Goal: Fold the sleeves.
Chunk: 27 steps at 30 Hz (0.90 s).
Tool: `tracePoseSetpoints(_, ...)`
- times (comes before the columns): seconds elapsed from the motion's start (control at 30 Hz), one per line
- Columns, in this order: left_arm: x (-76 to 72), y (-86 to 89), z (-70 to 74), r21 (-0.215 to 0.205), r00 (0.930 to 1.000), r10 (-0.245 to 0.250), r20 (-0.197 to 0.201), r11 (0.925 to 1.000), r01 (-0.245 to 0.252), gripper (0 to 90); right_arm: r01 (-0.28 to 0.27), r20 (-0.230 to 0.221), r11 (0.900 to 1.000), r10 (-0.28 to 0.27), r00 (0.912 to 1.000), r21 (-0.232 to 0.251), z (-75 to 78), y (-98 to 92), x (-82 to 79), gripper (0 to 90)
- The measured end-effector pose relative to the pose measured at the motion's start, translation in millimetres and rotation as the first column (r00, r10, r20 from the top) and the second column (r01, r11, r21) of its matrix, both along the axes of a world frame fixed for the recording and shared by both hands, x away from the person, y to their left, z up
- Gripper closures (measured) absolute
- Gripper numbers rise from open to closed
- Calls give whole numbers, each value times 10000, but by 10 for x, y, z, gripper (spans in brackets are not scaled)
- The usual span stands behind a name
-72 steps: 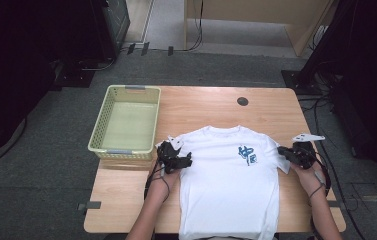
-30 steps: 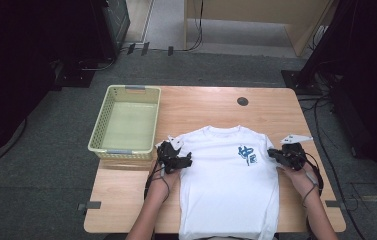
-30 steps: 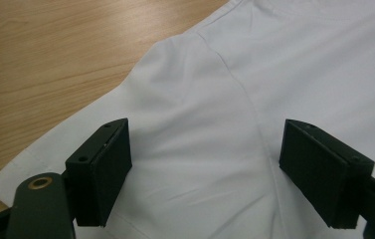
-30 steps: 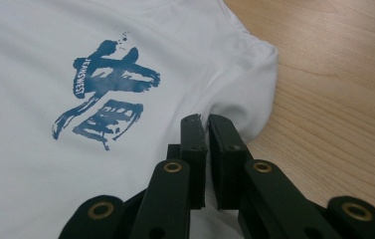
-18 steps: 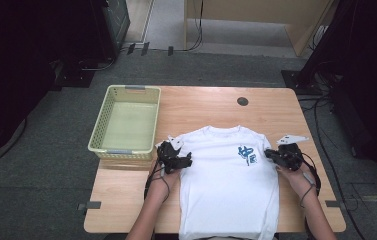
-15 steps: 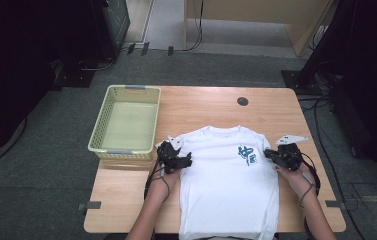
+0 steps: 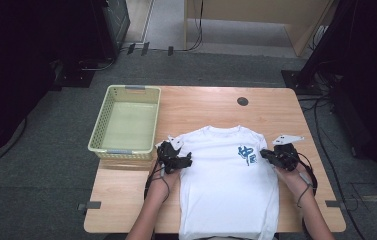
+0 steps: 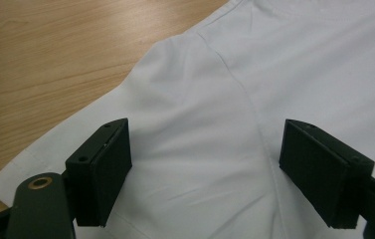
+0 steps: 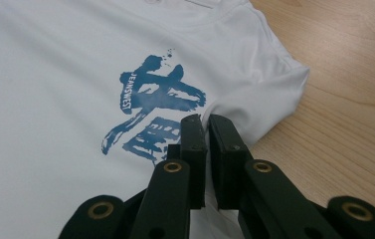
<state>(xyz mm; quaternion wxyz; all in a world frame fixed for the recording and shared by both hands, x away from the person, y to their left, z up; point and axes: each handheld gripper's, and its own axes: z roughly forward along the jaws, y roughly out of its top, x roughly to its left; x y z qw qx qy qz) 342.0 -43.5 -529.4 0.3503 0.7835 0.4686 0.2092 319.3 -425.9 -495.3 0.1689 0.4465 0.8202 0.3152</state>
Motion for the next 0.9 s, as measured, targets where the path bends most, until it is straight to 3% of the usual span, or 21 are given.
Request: tracePoseSetpoints(0.9,0,0,0,1,10000,-3,1,10000,3,208,-459,25,9989,459,9989,-22,40,228,-6,868)
